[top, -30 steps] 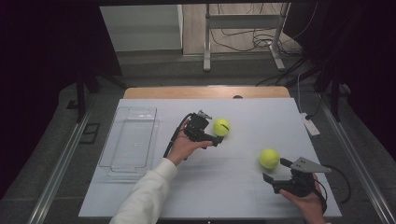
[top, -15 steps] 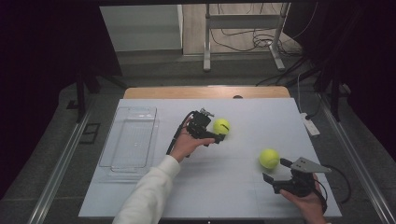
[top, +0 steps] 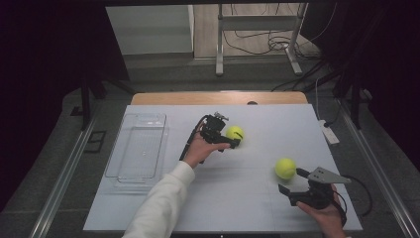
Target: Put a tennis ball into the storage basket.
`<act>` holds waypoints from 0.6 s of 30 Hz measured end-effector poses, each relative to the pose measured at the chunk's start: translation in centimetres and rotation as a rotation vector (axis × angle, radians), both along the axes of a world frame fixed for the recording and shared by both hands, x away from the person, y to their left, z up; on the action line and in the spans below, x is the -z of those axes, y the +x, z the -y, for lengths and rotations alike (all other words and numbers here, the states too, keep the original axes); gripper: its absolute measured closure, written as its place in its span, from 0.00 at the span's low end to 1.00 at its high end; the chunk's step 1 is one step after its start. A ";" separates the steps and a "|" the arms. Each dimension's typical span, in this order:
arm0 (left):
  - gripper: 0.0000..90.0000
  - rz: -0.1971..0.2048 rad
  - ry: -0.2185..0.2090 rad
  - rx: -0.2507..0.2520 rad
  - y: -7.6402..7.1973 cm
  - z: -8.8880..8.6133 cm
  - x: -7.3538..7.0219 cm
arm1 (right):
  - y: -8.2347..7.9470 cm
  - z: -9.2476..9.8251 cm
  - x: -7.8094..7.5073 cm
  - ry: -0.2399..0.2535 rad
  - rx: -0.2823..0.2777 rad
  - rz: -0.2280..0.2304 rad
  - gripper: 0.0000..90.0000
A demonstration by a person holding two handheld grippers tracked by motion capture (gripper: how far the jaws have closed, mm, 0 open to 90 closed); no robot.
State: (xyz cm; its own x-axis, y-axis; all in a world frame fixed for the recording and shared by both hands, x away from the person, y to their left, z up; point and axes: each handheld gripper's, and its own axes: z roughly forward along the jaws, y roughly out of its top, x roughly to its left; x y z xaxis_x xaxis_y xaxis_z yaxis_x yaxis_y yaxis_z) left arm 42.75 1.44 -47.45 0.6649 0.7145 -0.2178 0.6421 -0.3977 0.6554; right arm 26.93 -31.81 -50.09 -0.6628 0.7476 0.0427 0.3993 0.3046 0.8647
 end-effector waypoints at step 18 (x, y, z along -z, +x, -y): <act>0.08 0.017 0.004 -0.014 0.9 0.1 -0.4 | 0.0 0.0 0.0 0.002 0.002 0.000 0.08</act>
State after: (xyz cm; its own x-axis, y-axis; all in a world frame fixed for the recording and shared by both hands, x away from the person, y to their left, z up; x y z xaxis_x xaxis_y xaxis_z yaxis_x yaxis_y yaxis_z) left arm 43.67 1.38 -47.05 0.6583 0.7248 -0.2033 0.6363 -0.3915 0.6647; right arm 26.88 -31.80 -50.06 -0.6612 0.7489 0.0440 0.3996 0.3020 0.8655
